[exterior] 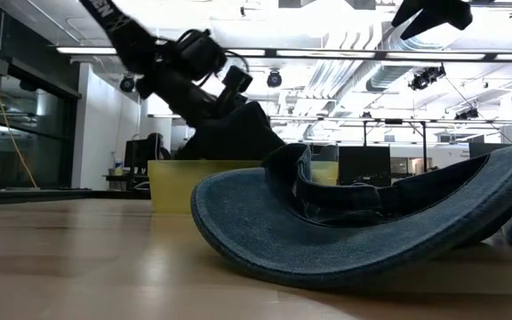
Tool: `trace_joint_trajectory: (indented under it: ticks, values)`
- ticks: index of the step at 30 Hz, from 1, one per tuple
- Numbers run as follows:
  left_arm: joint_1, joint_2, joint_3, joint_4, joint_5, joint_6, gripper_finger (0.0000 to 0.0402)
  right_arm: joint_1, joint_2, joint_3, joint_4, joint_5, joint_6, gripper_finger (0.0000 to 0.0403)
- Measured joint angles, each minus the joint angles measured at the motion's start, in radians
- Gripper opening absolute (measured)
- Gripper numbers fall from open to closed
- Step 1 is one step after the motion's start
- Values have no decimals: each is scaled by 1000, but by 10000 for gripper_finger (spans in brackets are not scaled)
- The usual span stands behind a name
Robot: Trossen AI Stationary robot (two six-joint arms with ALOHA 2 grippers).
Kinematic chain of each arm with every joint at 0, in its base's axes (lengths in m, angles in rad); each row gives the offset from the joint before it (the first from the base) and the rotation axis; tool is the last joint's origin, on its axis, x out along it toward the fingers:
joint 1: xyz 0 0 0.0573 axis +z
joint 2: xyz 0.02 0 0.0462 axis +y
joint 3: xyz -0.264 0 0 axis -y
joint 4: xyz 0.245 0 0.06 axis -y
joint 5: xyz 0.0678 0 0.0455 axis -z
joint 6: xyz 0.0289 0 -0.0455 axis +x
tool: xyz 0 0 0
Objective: Pick & Place hat
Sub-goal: Put the top blue cap into the yellow bin, then put the left blue cap into the yellow bin
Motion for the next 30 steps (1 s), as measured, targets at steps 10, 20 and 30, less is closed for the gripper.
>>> trace_joint_trajectory:
  ticks: [10,20,30]
  values:
    - [0,-1,319,-604,-168,261,255,0,0,0,0,1,1,190]
    - [0,-1,374,-899,-379,364,255,0,0,0,0,1,5,190]
    - [-8,-28,377,-910,-395,408,255,0,0,0,0,-27,26,189]
